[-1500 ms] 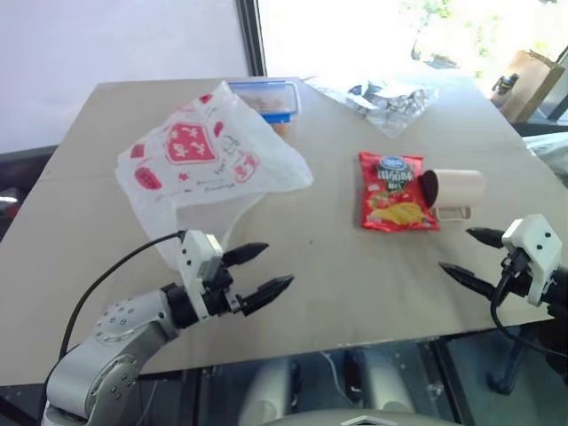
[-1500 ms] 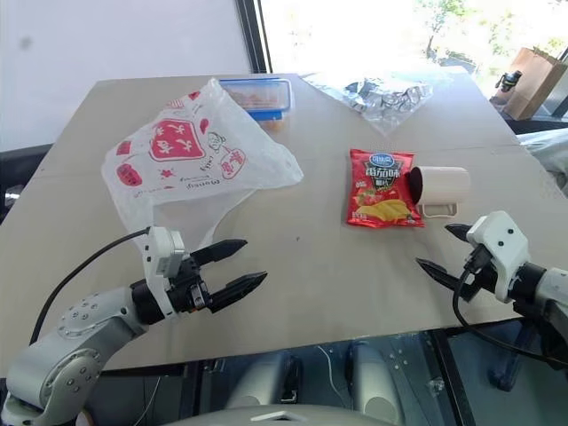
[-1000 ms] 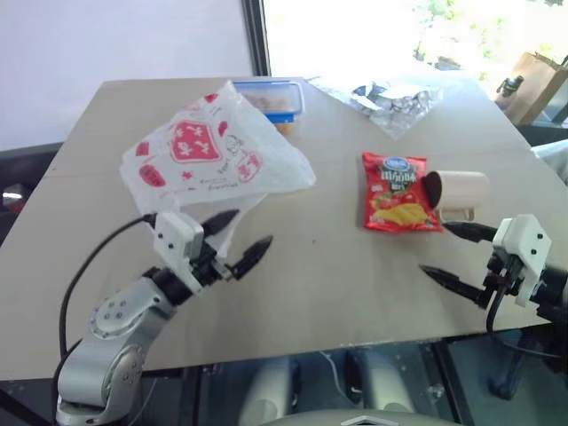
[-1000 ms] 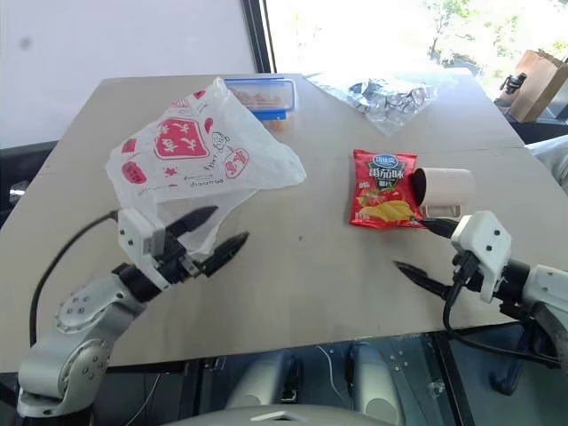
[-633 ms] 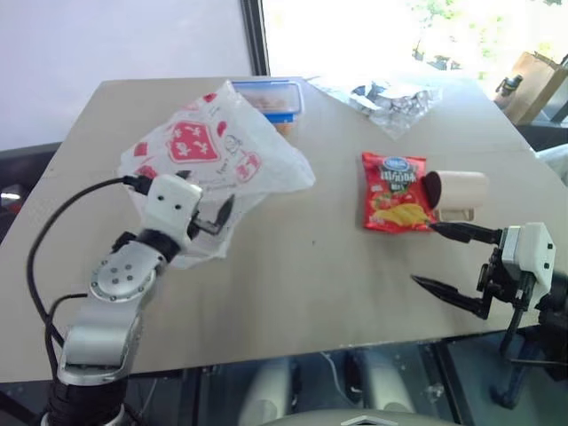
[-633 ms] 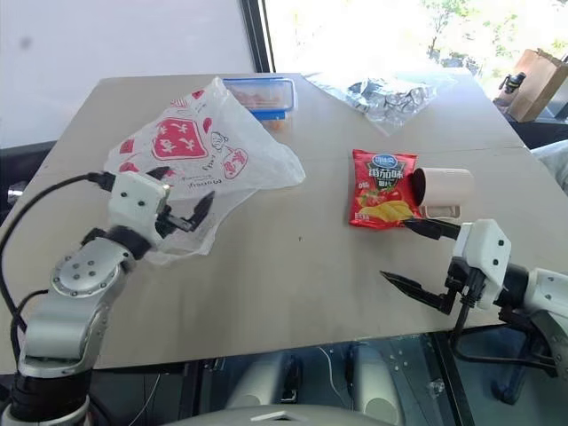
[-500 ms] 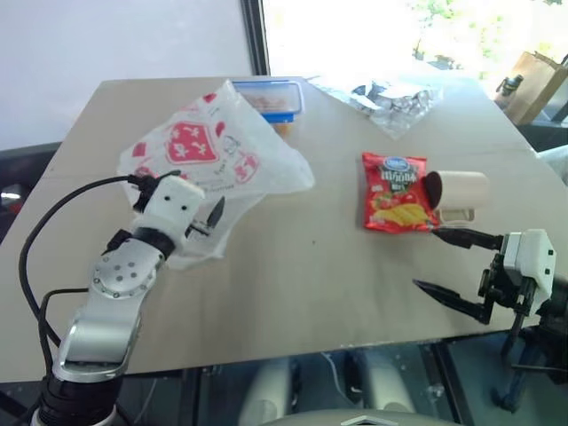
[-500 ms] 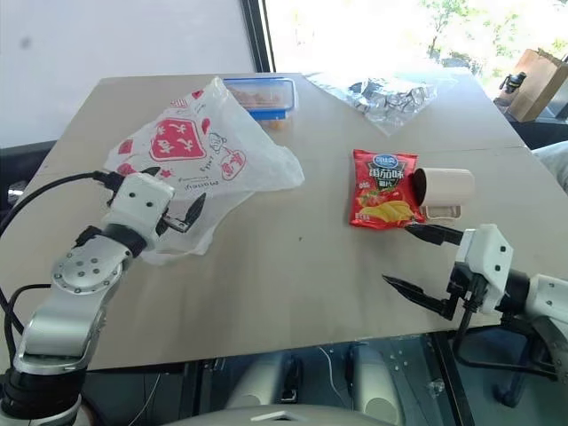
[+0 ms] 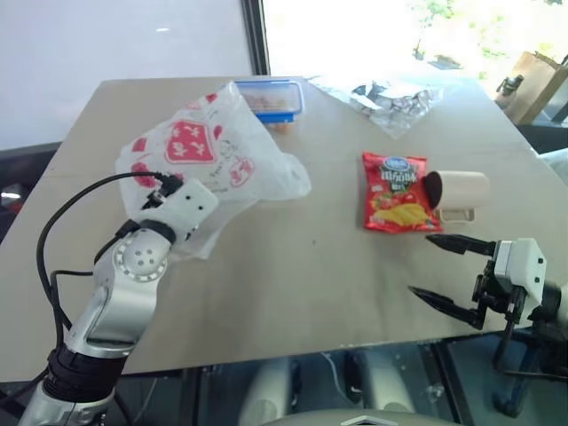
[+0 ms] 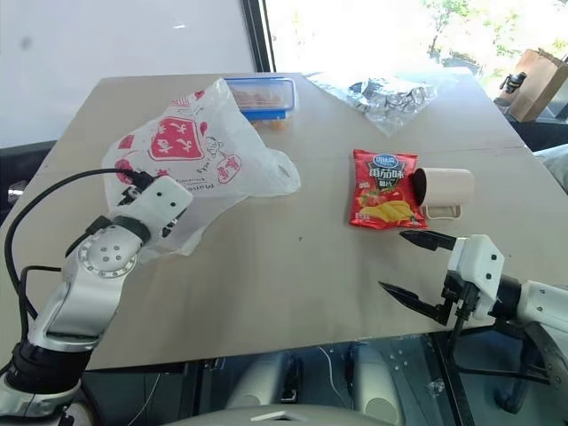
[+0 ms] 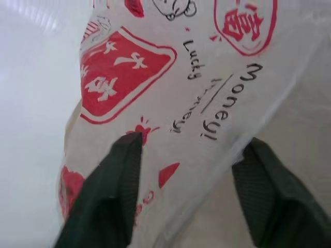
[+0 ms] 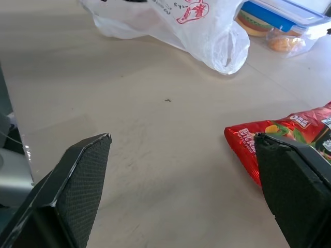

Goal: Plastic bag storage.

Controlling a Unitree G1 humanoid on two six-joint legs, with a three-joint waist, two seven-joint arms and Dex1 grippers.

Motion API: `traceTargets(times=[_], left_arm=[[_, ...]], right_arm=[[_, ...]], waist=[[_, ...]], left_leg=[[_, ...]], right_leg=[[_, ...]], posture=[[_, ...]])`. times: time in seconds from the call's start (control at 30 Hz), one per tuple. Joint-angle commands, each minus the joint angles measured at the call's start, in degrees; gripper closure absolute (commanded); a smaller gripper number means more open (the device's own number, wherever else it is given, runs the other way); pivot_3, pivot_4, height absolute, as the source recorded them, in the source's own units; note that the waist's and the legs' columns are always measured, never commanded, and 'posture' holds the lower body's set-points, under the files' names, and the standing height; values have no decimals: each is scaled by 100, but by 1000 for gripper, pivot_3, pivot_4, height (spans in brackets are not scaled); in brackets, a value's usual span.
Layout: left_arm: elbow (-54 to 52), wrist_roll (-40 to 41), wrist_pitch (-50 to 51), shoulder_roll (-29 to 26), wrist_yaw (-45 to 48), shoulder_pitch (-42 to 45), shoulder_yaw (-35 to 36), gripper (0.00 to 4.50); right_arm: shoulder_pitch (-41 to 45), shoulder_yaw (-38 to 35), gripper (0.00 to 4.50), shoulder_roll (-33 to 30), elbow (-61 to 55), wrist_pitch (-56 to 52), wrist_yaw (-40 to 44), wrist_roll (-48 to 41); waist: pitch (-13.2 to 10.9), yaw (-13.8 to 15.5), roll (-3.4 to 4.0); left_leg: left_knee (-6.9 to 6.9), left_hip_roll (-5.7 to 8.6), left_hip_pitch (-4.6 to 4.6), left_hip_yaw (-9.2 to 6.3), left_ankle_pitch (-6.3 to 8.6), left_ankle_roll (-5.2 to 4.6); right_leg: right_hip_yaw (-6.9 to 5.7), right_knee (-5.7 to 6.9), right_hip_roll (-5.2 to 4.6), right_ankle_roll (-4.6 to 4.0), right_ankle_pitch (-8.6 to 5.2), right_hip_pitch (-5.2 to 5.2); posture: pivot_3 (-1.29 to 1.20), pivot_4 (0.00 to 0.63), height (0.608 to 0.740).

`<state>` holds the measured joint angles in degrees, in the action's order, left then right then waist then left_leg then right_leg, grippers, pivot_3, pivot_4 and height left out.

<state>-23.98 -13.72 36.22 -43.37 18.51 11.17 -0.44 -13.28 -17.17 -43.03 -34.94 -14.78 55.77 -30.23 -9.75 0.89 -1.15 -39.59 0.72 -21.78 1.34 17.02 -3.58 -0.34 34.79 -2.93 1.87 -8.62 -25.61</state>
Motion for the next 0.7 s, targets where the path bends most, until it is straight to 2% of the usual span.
traceTargets(times=[0.03, 0.07, 0.17, 0.3, 0.47, 0.7], left_arm=[[-139, 428, 314, 332, 143, 438, 431, 4038], [-116, 666, 711, 535, 203, 767, 584, 4462], [8, 1014, 1462, 854, 250, 1549, 832, 4462], [110, 1216, 2107, 1073, 114, 2197, 987, 4462], [-47, 1426, 2716, 1427, -60, 2571, 1090, 4462], [-158, 1561, 2880, 1497, -180, 2764, 1046, 4462]], right_arm=[[156, 200, 0, 13, -124, -42, -366, 311], [323, 393, 0, 40, -57, -133, -618, 572], [844, 932, 0, 149, 232, -65, -1250, 1470], [1583, 1634, 0, 198, 925, 396, -2209, 3184], [2153, 2402, 0, 274, 1534, 625, -2513, 4214], [2687, 3086, 0, 264, 2523, 1179, -2932, 5436]], waist=[[-1, 0, -1], [-1, 0, -2], [-6, -5, -21], [-6, -35, -21], [-6, -24, -21], [-6, -16, -21]], left_leg=[[0, 0, 0, -1, 0, 0], [0, 1, 0, -1, -1, 1], [-14, 2, -5, -6, -4, 5], [-25, 3, -3, -2, -19, 32], [-25, 4, -10, -7, -21, 35], [-25, 8, -15, -9, -20, 35]], right_leg=[[-1, 0, -2, 0, 0, 0], [-2, 1, -3, 1, 1, 0], [-9, 8, 1, 11, 6, 0], [-4, 13, 8, 32, 7, 2], [-2, 13, 13, 21, 15, -3], [-3, 6, 7, 22, 15, -4]], posture=[[0, 150, 740], [0, 150, 740], [0, 150, 740], [0, 150, 740], [0, 150, 740], [0, 150, 740]])
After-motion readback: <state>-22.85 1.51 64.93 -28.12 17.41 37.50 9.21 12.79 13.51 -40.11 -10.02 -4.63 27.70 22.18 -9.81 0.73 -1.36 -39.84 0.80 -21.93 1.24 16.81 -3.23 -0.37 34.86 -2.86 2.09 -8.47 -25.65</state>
